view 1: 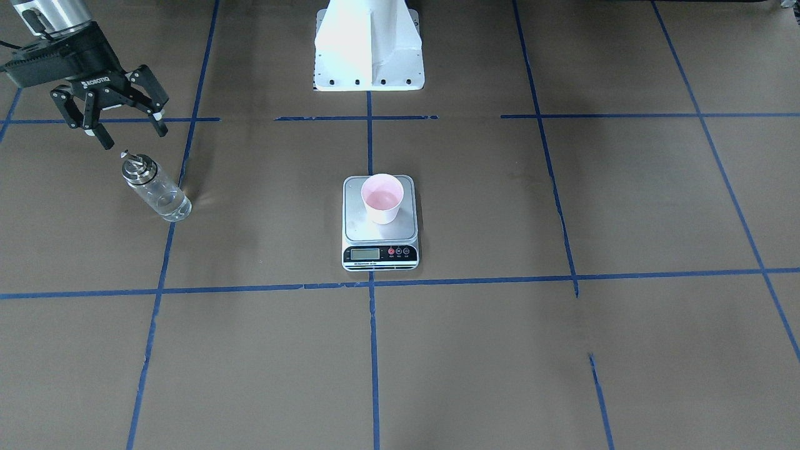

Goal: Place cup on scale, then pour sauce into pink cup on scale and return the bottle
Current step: 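Reach the right gripper to the glass sauce bottle and grasp it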

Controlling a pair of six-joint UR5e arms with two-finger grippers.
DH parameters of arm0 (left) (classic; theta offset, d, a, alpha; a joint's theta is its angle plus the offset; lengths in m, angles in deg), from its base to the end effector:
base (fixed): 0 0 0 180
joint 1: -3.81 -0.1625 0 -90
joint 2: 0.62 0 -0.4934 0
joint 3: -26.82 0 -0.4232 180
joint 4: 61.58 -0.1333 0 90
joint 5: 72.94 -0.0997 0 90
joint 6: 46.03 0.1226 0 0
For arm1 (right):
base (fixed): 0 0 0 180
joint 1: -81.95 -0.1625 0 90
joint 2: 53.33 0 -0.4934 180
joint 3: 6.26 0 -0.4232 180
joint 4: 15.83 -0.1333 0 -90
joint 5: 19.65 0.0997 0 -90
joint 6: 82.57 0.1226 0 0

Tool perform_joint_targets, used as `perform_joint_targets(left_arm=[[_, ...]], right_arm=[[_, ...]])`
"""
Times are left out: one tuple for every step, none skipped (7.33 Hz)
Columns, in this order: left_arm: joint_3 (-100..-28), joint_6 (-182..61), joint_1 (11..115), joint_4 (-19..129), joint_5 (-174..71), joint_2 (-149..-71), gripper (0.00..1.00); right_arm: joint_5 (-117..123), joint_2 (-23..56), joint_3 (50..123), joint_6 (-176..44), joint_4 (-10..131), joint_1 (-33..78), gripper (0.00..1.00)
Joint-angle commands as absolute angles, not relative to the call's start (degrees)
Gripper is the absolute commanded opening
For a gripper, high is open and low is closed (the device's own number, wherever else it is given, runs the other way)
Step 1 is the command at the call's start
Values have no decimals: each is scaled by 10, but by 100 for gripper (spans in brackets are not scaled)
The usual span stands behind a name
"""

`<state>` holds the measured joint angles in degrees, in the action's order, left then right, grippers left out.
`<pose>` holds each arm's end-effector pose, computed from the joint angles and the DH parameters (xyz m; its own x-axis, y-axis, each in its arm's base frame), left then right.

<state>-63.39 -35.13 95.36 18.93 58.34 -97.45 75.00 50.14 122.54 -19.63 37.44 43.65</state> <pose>-0.0679 -0.5727 0.6968 0.7420 0.1412 -0.6553 -0.1154 0.9899 0.0827 -0.2549 -0.3585 0.4304 0.5829 -0.1174 0.8040 -0.3328 0.8682 0.3681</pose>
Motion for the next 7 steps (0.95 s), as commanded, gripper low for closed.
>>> perform_joint_targets(left_arm=[[-635, -350, 954, 192, 590, -971, 100], [-635, -350, 954, 193, 590, -971, 100], [-635, -350, 953, 194, 590, -971, 100], [-635, -350, 953, 194, 590, -971, 100], [-634, -350, 953, 194, 590, -972, 100], [-634, -350, 953, 194, 590, -971, 100], [-635, -350, 953, 194, 590, -972, 100]], right_arm=[[683, 538, 1227, -195, 325, 450, 100], [642, 542, 1228, -199, 321, 457, 100], [556, 555, 1228, -201, 316, 504, 100], [454, 559, 1222, -197, 315, 564, 100], [393, 563, 1208, -191, 313, 600, 100], [324, 563, 1187, -162, 305, 639, 100], [280, 563, 1157, -158, 268, 661, 100]])
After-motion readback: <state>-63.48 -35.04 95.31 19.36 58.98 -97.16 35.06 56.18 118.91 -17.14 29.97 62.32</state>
